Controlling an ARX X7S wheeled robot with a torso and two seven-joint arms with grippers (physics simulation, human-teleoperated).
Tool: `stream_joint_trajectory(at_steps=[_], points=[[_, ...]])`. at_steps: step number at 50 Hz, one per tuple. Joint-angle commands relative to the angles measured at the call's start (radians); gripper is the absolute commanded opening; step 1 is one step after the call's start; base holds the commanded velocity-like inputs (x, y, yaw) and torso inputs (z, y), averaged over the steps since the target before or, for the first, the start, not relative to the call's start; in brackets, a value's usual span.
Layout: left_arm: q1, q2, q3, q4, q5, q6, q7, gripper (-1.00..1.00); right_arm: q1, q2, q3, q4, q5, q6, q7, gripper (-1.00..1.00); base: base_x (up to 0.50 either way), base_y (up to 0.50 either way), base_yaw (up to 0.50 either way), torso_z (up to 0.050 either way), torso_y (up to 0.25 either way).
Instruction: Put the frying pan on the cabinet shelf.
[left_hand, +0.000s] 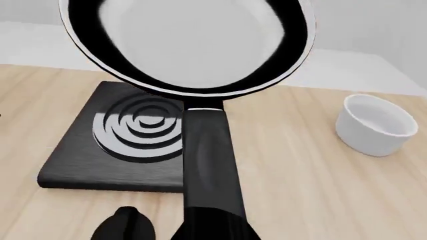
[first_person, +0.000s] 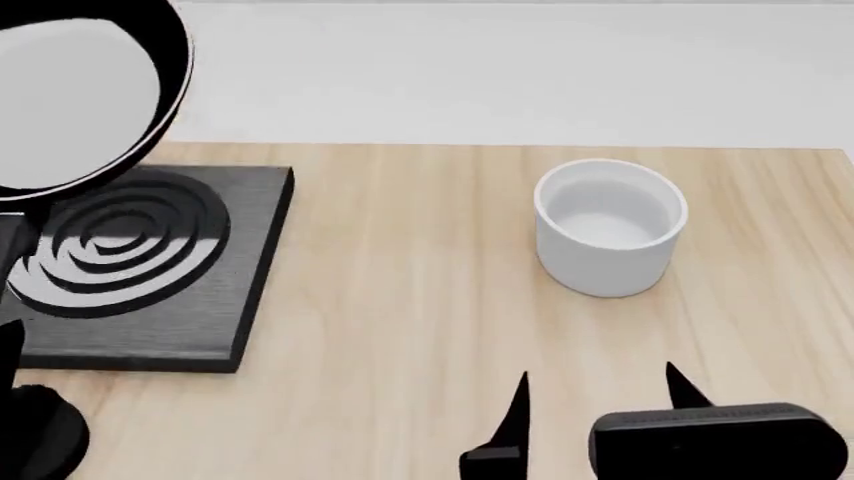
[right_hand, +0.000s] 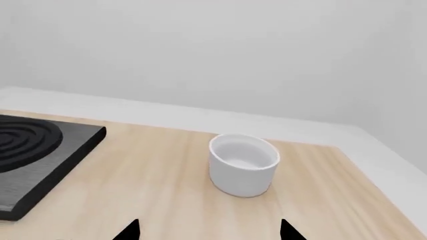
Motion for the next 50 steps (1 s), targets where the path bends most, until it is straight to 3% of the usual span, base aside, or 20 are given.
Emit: stream_joint_trajectory(at_steps=[1, 6, 9, 15, 22, 30, 43, 50], points=[[0.072, -0.212, -0.151, 0.053, -0.146, 0.110, -0.056, -1.00, -0.003, 0.011, -0.033, 0.006, -0.002, -0.029, -0.002, 1.00, 0.00, 0.00, 0.00, 0.000, 0.000], [0.160, -0.317, -0.310, 0.034, -0.186, 0.100, -0.044, -1.00, 0.001, 0.017, -0.043, 0.005, -0.003, -0.035, 0.000, 1.00, 0.00, 0.00, 0.00, 0.000, 0.002], [0.188, -0.359, -0.319, 0.062, -0.239, 0.131, -0.061, -1.00, -0.005, 0.021, -0.058, 0.012, -0.009, -0.050, -0.001, 1.00, 0.00, 0.00, 0.00, 0.003, 0.000], [0.272, -0.394, -0.449, 0.059, -0.266, 0.122, -0.056, -1.00, 0.000, 0.017, -0.055, 0.009, 0.004, -0.045, 0.001, 1.00, 0.00, 0.00, 0.00, 0.000, 0.002], [0.294, -0.523, -0.587, 0.005, -0.350, 0.144, -0.067, -1.00, -0.005, 0.021, -0.049, 0.015, 0.007, -0.058, 0.001, 1.00, 0.00, 0.00, 0.00, 0.000, 0.002], [0.347, -0.558, -0.713, -0.103, -0.358, 0.087, -0.056, -1.00, -0.016, 0.025, -0.051, 0.029, 0.004, -0.082, -0.001, 1.00, 0.00, 0.00, 0.00, 0.001, 0.001], [0.299, -0.537, -0.673, -0.333, -0.116, 0.034, 0.104, -1.00, -0.022, 0.031, -0.075, 0.046, -0.008, -0.113, 0.004, 1.00, 0.00, 0.00, 0.00, 0.000, 0.002], [0.183, -0.590, -0.500, -0.437, 0.008, 0.112, 0.228, -1.00, -0.027, 0.033, -0.099, 0.063, -0.022, -0.138, 0.004, 1.00, 0.00, 0.00, 0.00, 0.001, 0.000]])
